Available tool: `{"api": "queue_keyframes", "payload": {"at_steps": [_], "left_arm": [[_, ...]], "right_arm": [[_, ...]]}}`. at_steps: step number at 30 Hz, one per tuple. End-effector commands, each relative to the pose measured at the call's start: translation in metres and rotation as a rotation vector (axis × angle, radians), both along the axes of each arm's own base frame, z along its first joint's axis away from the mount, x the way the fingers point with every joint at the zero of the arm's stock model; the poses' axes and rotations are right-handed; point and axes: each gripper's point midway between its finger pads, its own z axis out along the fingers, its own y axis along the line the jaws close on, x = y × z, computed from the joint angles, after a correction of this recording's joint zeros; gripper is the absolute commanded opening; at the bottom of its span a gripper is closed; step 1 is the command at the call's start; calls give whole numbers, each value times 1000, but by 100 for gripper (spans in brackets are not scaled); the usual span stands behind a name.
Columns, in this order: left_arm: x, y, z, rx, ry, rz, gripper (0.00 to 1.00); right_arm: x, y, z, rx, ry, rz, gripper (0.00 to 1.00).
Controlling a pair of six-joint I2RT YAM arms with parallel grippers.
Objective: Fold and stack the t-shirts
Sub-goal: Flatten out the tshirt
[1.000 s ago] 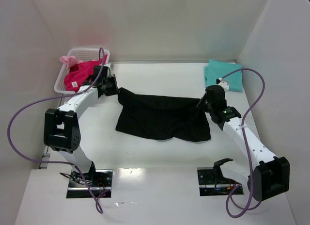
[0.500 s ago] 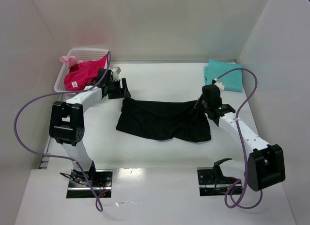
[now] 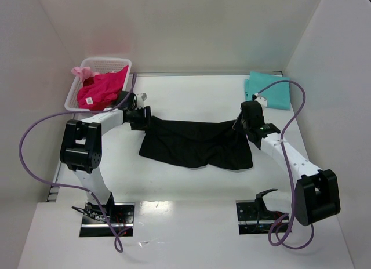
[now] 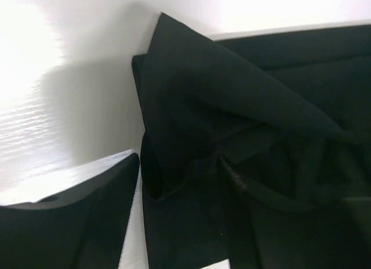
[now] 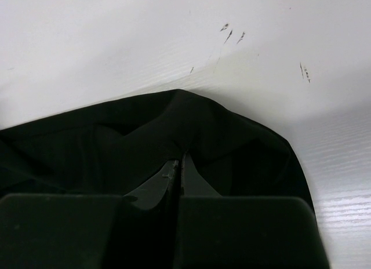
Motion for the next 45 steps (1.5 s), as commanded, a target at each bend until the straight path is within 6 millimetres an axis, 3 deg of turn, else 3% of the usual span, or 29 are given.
{"api": "queue_keyframes", "payload": {"at_steps": [1,4,10,14,16,18,21,24,25,27,29,31,33,34,37,40,41,45], "left_arm": [[1,-7,7,-42,-29,-45,59],[7,-9,9,-51,-43,-50,48],[8,-9,10,-52,-53,-50,47],[12,-9,16,-54,-71,-51,34],[17,-10,23,-62,-98,-43,14],[17,-11,27,-68,-102,-35,4],[21,-11,39,-71,-133,-36,0],[29,-11,84,-77,-227,-25,0],[33,-8,110,-70,-285,-14,0],[38,-3,139,-49,-350,11,0],[40,3,184,-29,-437,27,0],[38,9,222,-15,-508,54,0],[32,15,242,-22,-550,83,0],[25,16,265,-38,-610,91,0],[19,22,291,-43,-665,116,0],[9,26,305,-39,-698,129,0],[5,29,314,-36,-723,140,0],[-3,40,333,-7,-771,194,0]], "right_arm": [[18,-2,24,-12,-82,-12,0],[18,-2,24,-12,-82,-12,0],[18,-2,24,-12,-82,-12,0],[18,-2,24,-12,-82,-12,0],[18,-2,28,-2,-93,-17,0],[16,-2,24,-4,-84,-17,0],[14,-2,26,3,-84,-23,0],[12,-4,27,6,-86,-36,0],[12,-4,27,13,-87,-42,0],[11,-9,28,20,-92,-68,0],[9,-17,32,43,-109,-104,0],[10,-22,43,55,-153,-117,1],[9,-29,43,49,-158,-152,1],[8,-30,47,53,-170,-152,1],[8,-39,58,51,-208,-168,1],[9,-31,91,62,-318,-96,1],[8,-32,116,63,-384,-87,1],[9,-44,172,45,-513,-84,1]]}}
